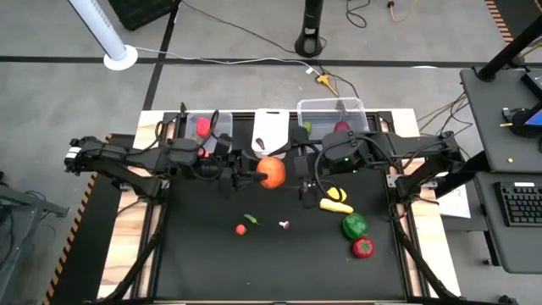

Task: Sort produce into baskets
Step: Put the orange into the right transparent bin

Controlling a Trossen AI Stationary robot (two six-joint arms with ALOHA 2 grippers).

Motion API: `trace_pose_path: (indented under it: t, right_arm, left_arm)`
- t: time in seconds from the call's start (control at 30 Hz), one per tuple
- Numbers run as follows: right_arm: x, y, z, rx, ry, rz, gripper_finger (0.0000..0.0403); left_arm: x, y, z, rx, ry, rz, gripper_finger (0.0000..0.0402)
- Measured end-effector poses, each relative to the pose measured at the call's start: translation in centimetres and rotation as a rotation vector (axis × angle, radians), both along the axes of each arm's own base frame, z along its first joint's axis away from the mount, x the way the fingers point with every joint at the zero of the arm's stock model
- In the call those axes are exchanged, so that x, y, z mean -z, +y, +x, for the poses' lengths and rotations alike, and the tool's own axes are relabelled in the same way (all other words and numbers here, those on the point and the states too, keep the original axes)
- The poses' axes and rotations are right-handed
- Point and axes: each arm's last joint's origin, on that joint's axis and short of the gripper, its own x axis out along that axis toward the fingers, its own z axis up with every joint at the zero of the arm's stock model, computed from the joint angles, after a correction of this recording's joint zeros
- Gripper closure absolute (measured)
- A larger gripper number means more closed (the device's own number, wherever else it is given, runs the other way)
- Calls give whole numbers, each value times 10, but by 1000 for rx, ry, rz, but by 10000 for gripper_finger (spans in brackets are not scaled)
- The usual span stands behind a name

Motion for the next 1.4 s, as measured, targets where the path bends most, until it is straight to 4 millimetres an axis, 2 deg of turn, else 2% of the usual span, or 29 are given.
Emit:
trace_pose_path:
  t: [0.33,0.53,0.73,0.87,1.0,1.2,1.3,1.4]
  right_arm:
    - [0,-1,0,-3,3,12,85]
    - [-4,-8,-7,26,8,54,84]
    - [-18,-31,-19,93,46,149,84]
    - [-14,-72,-27,297,136,298,83]
    - [8,-134,-45,649,289,514,83]
    - [75,-227,-77,1141,573,736,80]
    - [113,-263,-90,1232,671,834,78]
    - [143,-285,-97,1245,716,941,77]
  left_arm:
    - [0,0,0,0,3,-3,104]
    - [-2,2,-11,-8,39,49,97]
    - [-6,5,-29,-11,84,110,96]
    - [-2,8,-44,-28,191,96,96]
    - [13,14,-58,-162,386,3,96]
    - [31,18,-68,-287,570,-82,96]
    - [34,18,-66,-294,587,-87,96]
    - [35,17,-64,-296,594,-85,96]
